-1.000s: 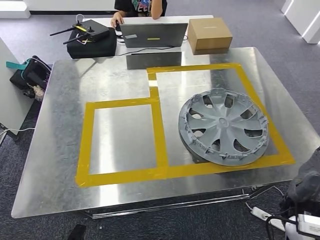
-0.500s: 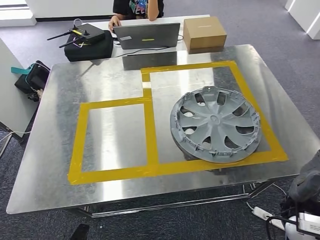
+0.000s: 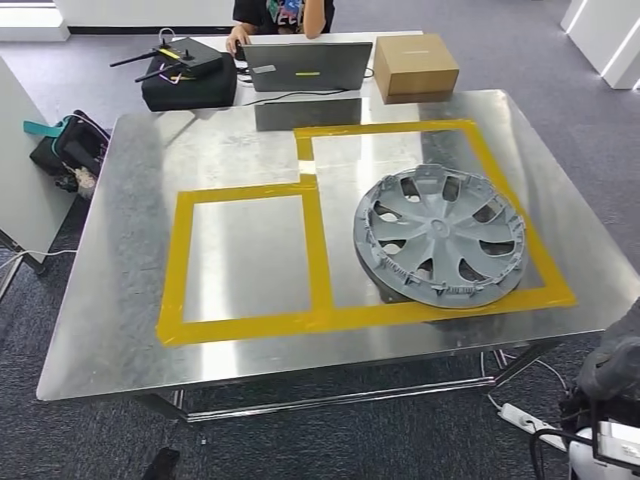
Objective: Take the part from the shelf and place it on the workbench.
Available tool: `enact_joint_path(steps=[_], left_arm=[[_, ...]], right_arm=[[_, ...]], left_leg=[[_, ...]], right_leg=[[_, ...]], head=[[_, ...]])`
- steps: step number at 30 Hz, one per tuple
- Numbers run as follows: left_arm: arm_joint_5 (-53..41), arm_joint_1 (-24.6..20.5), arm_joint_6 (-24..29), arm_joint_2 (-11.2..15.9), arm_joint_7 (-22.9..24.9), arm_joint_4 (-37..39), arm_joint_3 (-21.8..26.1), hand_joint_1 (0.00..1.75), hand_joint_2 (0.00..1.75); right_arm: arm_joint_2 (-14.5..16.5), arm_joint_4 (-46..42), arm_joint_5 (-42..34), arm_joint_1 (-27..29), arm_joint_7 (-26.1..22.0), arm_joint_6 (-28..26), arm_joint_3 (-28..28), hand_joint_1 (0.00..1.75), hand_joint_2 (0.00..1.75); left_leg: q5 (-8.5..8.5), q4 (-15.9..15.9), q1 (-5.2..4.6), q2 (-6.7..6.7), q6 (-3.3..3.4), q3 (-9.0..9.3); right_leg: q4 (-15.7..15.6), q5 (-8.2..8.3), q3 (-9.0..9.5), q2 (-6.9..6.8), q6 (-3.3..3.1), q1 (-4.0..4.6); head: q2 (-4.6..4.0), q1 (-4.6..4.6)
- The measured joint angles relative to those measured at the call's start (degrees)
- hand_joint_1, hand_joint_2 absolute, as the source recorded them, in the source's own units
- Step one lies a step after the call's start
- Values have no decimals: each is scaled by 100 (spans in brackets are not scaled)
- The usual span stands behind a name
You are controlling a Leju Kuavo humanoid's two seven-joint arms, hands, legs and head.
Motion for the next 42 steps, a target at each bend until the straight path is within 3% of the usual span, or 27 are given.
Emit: enact_joint_path(steps=[3,4,5,6,9,10,11,13,15,16,18,19,20,21,23,25,26,29,30,32,34,35,36,37,40,42], left_arm=[[54,0,-11,-5,-15,0,4,0,0],[71,4,-16,-9,-18,0,5,0,0],[86,10,-20,-11,-20,0,8,0,0],[95,14,-20,-12,-20,0,14,0,0],[101,16,-21,-16,-20,0,39,0,0],[102,16,-21,-18,-20,0,45,0,0],[107,15,-21,-20,-20,0,51,0,0],[119,16,-25,-27,-21,0,72,0,0],[130,17,-28,-36,-44,0,100,0,0],[132,17,-29,-37,-62,0,111,0,0],[133,16,-32,-41,-92,0,125,0,0],[130,16,-33,-44,-98,0,128,0,0],[123,17,-34,-46,-101,0,131,0,0],[109,17,-34,-48,-101,0,132,0,0],[76,10,-34,-42,-101,0,132,0,0],[43,-12,-36,-37,-101,0,132,0,0],[29,-25,-37,-37,-101,0,132,0,0],[4,-44,-40,-38,-101,0,132,0,0],[-2,-45,-38,-33,-101,0,133,0,0],[-20,-48,-33,-20,-101,0,136,0,0],[-37,-42,-32,-12,-100,0,136,0,0],[-42,-37,-33,-12,-100,0,136,0,0],[-45,-32,-33,-12,-99,0,136,0,0],[-47,-27,-34,-12,-99,0,136,0,0],[-59,-20,-28,-15,-99,0,136,0,0],[-76,-16,-20,-18,-92,0,136,0,0]], right_arm=[[0,4,22,-20,20,2,-3,0,0],[0,7,31,-24,31,9,-3,0,0],[0,10,41,-28,46,21,-2,0,0],[0,13,53,-35,62,33,-1,0,0],[0,15,81,-93,91,57,3,0,0],[0,13,87,-113,92,57,3,0,0],[0,11,93,-127,92,55,2,0,0],[0,7,107,-128,82,43,1,0,0],[0,3,115,-131,59,16,-3,0,0],[0,0,105,-128,46,2,-8,0,0],[0,-6,57,-116,29,-15,-24,0,0],[0,-8,33,-111,25,-16,-33,0,0],[0,-9,17,-109,20,-15,-41,0,0],[0,-9,12,-108,16,-10,-46,0,0],[0,-9,41,-110,11,3,-50,0,0],[0,-9,96,-124,13,13,-51,0,0],[0,-8,119,-132,13,16,-49,0,0],[0,-6,157,-136,25,15,-45,0,0],[0,-5,163,-132,37,5,-45,0,0],[0,-3,167,-126,67,-20,-45,0,0],[0,9,167,-119,87,-34,-45,0,0],[0,17,167,-110,91,-38,-45,0,0],[0,23,166,-101,93,-40,-45,0,0],[0,27,163,-93,96,-41,-45,0,0],[0,26,140,-84,103,-42,-47,0,0],[-1,21,128,-68,110,-39,-55,0,0]], left_leg=[[99,-3,-16,10,83,-117],[131,0,-28,10,89,-161],[162,2,-39,10,91,-203],[190,3,-47,9,88,-237],[261,8,-60,3,47,-296],[286,11,-63,1,17,-307],[312,15,-63,0,-16,-316],[361,5,-61,0,-88,-330],[241,99,-56,1,-160,-393],[58,294,-51,2,-195,-478],[-439,1000,-32,5,-258,-745],[-615,1357,-22,5,-279,-862],[-683,1577,-15,5,-293,-907],[-638,1588,-9,6,-300,-848],[-335,954,6,9,-303,-393],[-132,175,9,-1,-272,96],[-111,-22,6,-11,-238,205],[-75,-88,-8,-21,-81,160],[-44,-90,-5,-13,-26,128],[26,-97,0,1,61,51],[95,-92,-19,4,96,-42],[129,-89,-28,5,101,-85],[160,-88,-37,5,99,-123],[187,-87,-42,4,94,-152],[256,-82,-57,0,42,-202],[309,-73,-63,-2,-20,-227]], right_leg=[[1038,-694,-370,-4,27,3],[1363,-847,-457,-4,26,7],[1510,-897,-456,-4,18,12],[1412,-834,-333,-4,4,20],[208,-468,489,-3,-64,59],[-84,-414,673,-1,-82,77],[-227,-409,742,3,-99,93],[-256,-371,695,8,-152,105],[-283,-307,661,-4,-237,81],[-294,-260,636,-14,-276,66],[-291,-176,543,-26,-313,58],[-289,-136,490,-29,-314,58],[-287,-101,438,-31,-310,57],[-286,-68,393,-31,-301,55],[-283,-13,333,-30,-265,47],[-270,30,294,-30,-210,57],[-263,52,279,-29,-179,65],[-249,102,220,-22,-76,58],[-177,28,166,-20,-48,52],[317,-353,-52,-19,-9,46],[1122,-804,-325,-20,15,47],[1393,-912,-391,-19,16,48],[1440,-901,-344,-19,9,50],[1235,-788,-172,-19,-4,52],[-19,-409,647,-14,-53,68],[-356,-379,828,-2,-86,93]], head=[[0,17],[0,17],[0,17],[0,16],[0,14],[0,13],[0,16],[0,23],[0,18],[0,10],[0,-6],[0,-7],[0,-7],[0,-7],[0,-8],[0,-7],[0,-10],[0,-9],[0,2],[0,19],[0,27],[0,28],[0,27],[0,26],[0,23],[0,21]])
